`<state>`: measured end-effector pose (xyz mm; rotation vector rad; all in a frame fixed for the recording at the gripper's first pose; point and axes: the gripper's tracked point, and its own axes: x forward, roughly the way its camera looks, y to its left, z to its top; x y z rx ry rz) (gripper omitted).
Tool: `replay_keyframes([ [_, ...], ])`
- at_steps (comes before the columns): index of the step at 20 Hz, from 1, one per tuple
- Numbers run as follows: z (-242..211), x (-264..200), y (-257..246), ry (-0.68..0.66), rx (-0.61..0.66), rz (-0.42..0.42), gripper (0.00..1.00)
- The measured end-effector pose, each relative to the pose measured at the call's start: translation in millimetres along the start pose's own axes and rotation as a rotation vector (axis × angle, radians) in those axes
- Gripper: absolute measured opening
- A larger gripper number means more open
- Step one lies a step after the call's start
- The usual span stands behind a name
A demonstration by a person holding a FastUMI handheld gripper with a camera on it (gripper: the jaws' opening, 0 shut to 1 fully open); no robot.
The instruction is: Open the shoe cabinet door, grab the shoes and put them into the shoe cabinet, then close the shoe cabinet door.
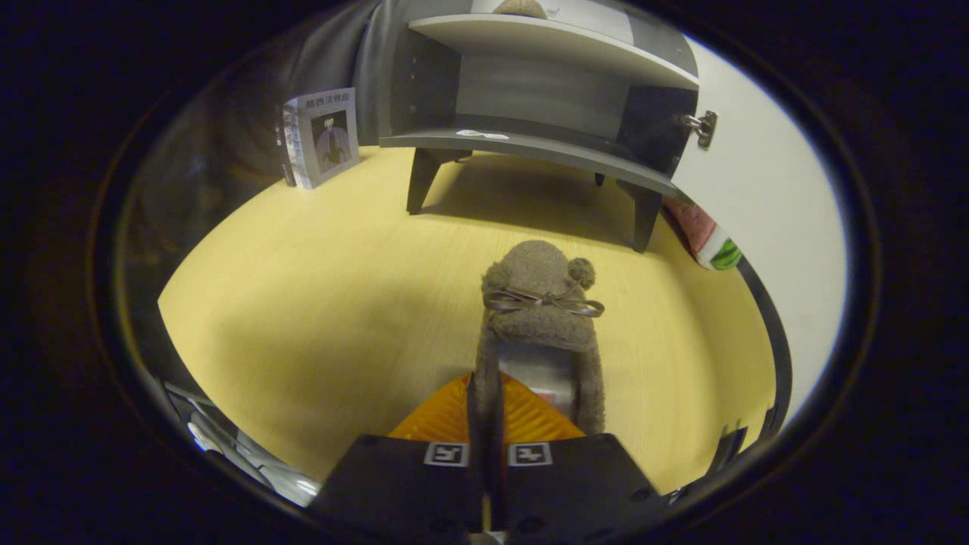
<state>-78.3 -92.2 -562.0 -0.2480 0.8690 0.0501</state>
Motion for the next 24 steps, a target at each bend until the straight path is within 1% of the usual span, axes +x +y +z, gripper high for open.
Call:
replay_keyframes([
  [3,3.9,-6.4,-5.4,-0.005,-0.012,0.008,0.03],
  [10,38.2,-30.3,-35.2,-0.051,0.035,-0.013,0.03],
  [14,71.5,-51.5,-47.1,-0.089,0.057,-0.021,0.03],
  [19,126.1,-80.7,-55.4,-0.142,0.1,-0.036,0.03],
  [24,175.3,-107.1,-54.4,-0.193,0.154,-0.044,0.03],
])
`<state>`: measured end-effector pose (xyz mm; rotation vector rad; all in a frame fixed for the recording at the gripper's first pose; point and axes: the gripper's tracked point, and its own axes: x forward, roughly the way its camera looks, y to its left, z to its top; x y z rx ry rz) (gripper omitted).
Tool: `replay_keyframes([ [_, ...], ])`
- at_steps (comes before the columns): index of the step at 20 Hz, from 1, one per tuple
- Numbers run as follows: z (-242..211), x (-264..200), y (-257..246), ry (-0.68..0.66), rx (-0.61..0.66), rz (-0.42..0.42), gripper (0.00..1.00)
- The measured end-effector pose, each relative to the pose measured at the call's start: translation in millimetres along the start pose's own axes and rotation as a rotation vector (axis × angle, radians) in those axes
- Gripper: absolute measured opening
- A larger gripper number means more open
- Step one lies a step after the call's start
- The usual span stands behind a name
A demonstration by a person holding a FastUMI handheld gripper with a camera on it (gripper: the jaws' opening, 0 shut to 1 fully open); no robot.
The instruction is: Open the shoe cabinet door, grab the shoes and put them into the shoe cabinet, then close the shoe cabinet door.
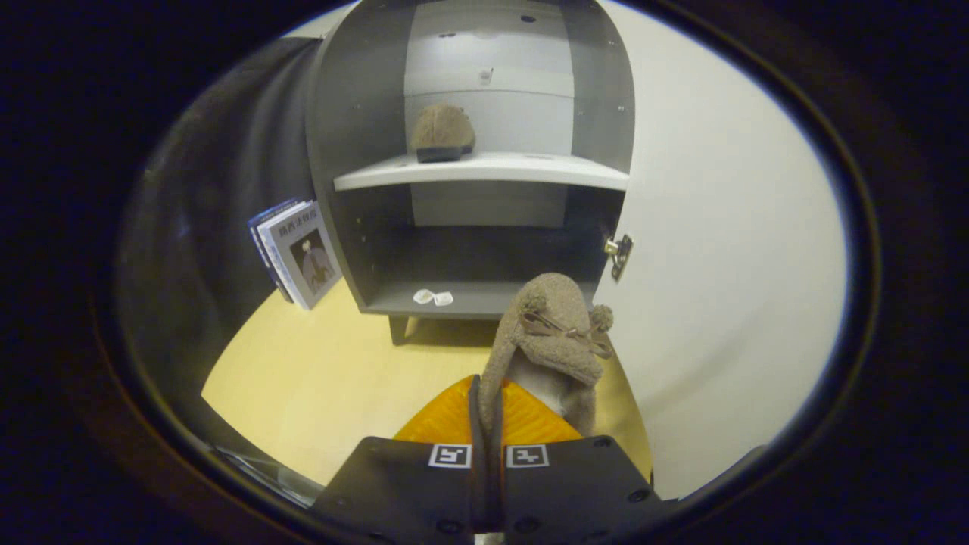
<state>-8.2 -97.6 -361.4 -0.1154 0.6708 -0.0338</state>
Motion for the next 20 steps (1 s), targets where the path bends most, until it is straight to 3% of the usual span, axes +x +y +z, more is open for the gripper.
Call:
replay_keyframes([
  [14,161.6,-3.7,8.8,-0.208,0.061,-0.108,0.03],
  [20,227.2,8.5,3.8,-0.292,0.012,-0.134,0.03],
])
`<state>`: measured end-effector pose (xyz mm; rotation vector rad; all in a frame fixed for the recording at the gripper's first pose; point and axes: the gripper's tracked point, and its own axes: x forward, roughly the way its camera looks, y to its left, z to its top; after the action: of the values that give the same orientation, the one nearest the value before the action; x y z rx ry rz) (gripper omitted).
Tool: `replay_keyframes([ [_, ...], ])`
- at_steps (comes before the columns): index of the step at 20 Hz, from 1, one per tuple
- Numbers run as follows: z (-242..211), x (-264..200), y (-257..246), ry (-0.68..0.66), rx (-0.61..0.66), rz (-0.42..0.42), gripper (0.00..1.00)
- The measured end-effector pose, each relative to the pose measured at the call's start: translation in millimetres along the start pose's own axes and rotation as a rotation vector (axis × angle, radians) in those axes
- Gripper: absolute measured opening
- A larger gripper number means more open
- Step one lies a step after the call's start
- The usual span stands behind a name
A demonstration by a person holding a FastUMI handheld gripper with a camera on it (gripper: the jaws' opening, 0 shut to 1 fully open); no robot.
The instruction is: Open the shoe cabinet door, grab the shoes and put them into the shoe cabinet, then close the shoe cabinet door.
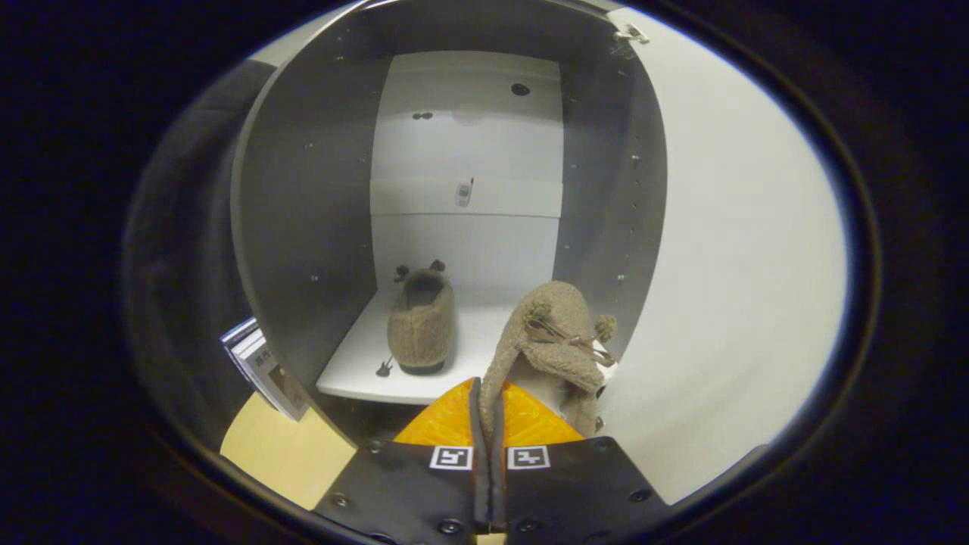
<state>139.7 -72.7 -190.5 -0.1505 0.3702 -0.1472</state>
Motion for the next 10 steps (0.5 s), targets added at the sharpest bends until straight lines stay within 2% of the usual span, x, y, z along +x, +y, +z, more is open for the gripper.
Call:
replay_keyframes([
  [5,39.6,43.5,6.3,-0.03,-0.056,0.002,0.03],
  [10,68.9,86.3,2.2,-0.045,-0.053,0.017,0.03],
])
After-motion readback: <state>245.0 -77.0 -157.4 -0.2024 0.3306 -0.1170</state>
